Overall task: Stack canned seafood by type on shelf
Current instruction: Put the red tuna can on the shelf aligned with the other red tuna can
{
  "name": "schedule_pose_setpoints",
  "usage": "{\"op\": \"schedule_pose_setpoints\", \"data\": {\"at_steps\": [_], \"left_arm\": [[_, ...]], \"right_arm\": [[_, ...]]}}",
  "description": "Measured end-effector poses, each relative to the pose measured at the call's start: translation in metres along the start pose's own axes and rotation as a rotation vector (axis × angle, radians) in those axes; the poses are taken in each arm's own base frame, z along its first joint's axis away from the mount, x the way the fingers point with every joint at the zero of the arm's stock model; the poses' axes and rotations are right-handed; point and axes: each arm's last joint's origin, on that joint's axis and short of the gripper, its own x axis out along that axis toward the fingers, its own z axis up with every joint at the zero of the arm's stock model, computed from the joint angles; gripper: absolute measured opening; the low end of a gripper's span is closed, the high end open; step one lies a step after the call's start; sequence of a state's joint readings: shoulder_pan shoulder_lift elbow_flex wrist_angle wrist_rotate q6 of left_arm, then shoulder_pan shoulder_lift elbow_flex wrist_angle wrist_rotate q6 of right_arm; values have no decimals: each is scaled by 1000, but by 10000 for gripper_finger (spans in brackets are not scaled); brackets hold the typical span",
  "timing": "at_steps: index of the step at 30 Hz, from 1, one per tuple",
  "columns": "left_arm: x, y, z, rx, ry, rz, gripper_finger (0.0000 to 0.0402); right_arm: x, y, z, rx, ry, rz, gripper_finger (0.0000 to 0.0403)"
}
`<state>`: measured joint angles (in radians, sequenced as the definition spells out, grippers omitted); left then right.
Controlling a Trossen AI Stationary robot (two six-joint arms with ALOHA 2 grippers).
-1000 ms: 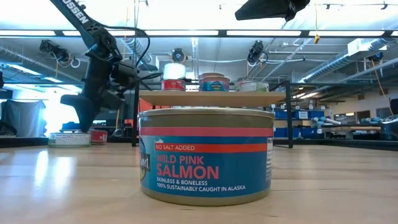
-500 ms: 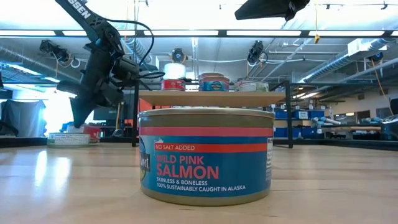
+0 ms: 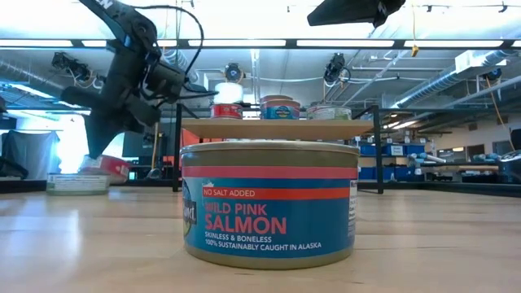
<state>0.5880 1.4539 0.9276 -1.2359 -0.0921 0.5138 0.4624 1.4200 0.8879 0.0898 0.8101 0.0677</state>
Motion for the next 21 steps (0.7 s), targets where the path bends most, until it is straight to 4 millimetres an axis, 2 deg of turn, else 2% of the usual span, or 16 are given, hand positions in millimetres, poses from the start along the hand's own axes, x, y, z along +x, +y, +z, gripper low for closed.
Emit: {"op": "schedule_pose_setpoints", "data": {"at_steps": [8, 16, 21], "left_arm": [[-15, -29, 0, 71, -94, -25, 0], [-32, -59, -2, 127, -227, 5, 0], [-41, -79, -1, 156, -324, 34, 0]], "right_arm": [[0, 0, 1, 4, -4, 8, 13], [0, 7, 2, 6, -5, 229, 17], [0, 8, 4, 20, -28, 238, 18]]}}
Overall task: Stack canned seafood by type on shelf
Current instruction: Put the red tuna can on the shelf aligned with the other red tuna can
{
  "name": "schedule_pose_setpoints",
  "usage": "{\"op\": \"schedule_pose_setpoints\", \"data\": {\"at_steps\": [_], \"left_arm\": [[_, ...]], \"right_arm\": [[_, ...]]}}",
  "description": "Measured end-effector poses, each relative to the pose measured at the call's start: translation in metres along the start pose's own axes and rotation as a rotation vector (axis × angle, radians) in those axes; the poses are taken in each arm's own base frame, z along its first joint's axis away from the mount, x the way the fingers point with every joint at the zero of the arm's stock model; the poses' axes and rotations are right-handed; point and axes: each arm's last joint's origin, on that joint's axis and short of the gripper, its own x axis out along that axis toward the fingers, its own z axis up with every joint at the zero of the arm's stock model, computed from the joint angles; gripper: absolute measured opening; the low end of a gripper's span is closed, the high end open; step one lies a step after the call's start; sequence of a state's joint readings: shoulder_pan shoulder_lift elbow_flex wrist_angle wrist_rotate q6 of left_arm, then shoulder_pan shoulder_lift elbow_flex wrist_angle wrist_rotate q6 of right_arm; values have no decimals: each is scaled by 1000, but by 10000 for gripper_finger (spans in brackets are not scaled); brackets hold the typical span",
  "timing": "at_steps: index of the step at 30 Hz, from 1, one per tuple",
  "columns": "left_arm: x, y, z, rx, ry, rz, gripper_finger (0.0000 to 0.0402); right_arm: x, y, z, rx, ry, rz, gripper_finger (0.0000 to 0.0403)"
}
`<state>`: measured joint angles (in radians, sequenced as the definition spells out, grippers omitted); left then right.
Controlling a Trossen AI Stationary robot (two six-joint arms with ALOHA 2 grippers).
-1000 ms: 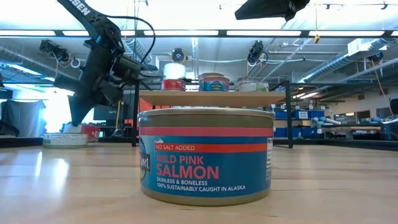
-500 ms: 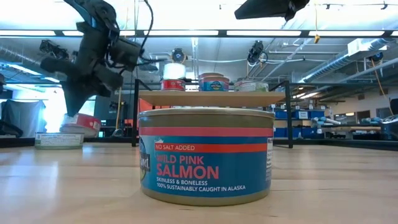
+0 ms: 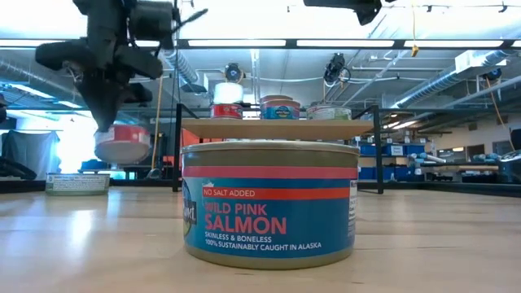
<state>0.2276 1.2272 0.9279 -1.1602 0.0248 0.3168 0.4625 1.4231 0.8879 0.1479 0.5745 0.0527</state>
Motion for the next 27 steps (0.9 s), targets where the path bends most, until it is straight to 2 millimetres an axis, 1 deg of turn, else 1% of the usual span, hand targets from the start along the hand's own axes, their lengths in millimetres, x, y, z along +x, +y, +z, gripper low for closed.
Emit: {"op": "schedule_pose_setpoints", "data": {"at_steps": [5, 9, 12, 17, 23, 27], "left_arm": [[-2, -16, 5, 6, -3, 71, 0], [-11, -28, 14, 34, -40, 99, 0], [-27, -35, 21, 52, -95, 116, 0], [-63, -41, 34, 68, -202, 163, 0], [-102, -38, 53, 111, -220, 265, 0], [-119, -30, 73, 175, -224, 301, 0]], "right_arm": [[1, -2, 0, 1, -3, -6, 14], [1, -2, 1, 4, -6, -8, 15], [1, -2, 1, 4, -6, -8, 16], [1, -2, 1, 4, -6, -8, 13], [1, -2, 1, 4, -6, -7, 16], [1, -2, 1, 4, -6, -7, 16]]}}
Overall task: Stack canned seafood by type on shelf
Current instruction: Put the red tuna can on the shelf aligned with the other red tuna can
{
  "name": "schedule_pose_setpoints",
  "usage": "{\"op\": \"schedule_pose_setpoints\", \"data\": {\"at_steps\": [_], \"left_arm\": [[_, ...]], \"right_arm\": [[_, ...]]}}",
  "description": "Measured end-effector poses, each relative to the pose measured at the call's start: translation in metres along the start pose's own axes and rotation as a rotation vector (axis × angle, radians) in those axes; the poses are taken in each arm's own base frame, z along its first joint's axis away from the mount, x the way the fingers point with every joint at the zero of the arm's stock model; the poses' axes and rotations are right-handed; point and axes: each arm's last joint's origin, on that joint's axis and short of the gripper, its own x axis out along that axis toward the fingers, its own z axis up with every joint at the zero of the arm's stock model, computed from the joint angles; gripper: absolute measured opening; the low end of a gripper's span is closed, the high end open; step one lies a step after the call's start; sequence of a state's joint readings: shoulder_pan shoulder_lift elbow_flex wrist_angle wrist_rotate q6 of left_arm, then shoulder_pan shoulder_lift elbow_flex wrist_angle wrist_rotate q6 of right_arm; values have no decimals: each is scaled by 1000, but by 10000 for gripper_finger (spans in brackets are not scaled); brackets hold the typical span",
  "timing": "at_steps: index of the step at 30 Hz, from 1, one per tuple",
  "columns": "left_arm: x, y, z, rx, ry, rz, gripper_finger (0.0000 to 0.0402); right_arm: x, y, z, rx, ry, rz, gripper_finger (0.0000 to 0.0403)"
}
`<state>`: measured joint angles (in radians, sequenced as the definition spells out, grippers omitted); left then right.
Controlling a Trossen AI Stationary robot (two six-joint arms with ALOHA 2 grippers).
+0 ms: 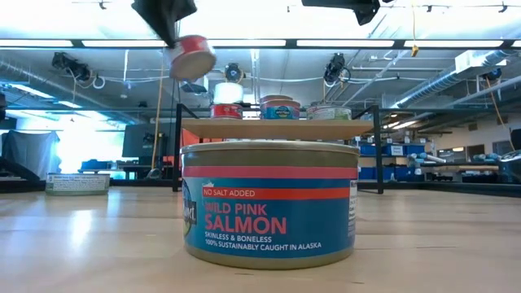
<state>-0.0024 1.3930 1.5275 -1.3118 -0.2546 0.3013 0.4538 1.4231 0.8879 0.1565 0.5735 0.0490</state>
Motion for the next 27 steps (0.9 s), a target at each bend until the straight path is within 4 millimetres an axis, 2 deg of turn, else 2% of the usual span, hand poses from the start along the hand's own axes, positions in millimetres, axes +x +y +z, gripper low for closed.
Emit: {"op": "schedule_pose_setpoints", "data": {"at_steps": [4, 9, 21, 27], "left_arm": [[1, 20, 18, 46, 18, 22, 0], [17, 48, 27, 81, 101, 18, 0], [73, 107, 13, 74, 247, -54, 0], [90, 121, 7, 42, 262, -87, 0]], "right_arm": [[0, 0, 0, 0, 0, 1, 13], [0, 1, 0, -1, 0, 4, 15], [0, 1, 0, -2, 0, 4, 13], [0, 1, 0, -1, 0, 4, 17]]}}
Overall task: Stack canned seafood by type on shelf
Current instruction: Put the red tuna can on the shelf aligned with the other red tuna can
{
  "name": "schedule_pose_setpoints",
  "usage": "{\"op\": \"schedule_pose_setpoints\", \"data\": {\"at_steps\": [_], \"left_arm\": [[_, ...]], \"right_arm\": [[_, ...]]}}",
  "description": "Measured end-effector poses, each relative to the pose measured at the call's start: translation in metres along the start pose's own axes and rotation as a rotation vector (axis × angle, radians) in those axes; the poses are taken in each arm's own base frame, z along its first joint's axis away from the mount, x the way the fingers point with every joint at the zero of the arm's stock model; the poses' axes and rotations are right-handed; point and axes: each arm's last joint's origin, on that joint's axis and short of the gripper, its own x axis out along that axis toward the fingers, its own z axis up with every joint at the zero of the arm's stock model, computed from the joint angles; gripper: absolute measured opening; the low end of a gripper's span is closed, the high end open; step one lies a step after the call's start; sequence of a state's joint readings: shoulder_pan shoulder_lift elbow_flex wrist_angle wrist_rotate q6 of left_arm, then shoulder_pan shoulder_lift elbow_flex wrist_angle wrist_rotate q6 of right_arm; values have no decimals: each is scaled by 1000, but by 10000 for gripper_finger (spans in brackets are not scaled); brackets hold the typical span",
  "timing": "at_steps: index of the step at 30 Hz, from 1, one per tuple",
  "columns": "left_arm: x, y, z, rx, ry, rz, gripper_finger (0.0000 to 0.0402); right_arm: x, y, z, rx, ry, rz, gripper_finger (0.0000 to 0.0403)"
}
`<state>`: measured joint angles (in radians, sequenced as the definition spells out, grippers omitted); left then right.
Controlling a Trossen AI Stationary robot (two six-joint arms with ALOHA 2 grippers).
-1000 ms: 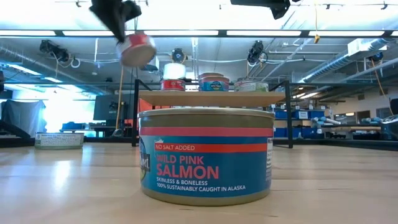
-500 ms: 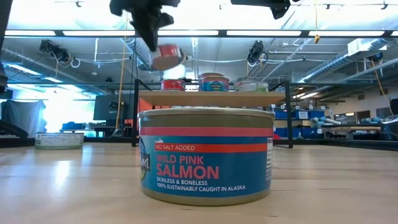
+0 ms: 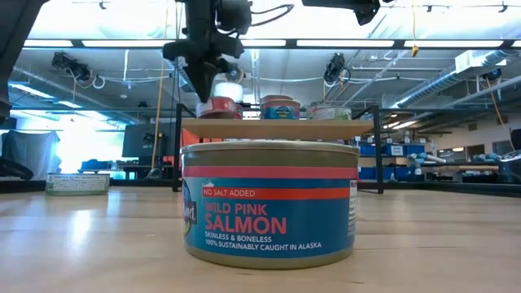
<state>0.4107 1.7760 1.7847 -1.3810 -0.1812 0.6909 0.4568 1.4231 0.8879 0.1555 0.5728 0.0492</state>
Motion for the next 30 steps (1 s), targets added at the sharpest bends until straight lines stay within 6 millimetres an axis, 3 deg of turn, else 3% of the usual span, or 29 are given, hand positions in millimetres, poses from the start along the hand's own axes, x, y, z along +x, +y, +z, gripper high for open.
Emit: {"op": "schedule_pose_setpoints", "data": {"at_steps": [14, 30], "left_arm": [[6, 4, 6, 29, -21, 18, 6], [3, 3, 6, -46, 40, 112, 90]], "right_arm": [[0, 0, 0, 2, 0, -1, 17], [0, 0, 0, 0, 0, -1, 15]]}}
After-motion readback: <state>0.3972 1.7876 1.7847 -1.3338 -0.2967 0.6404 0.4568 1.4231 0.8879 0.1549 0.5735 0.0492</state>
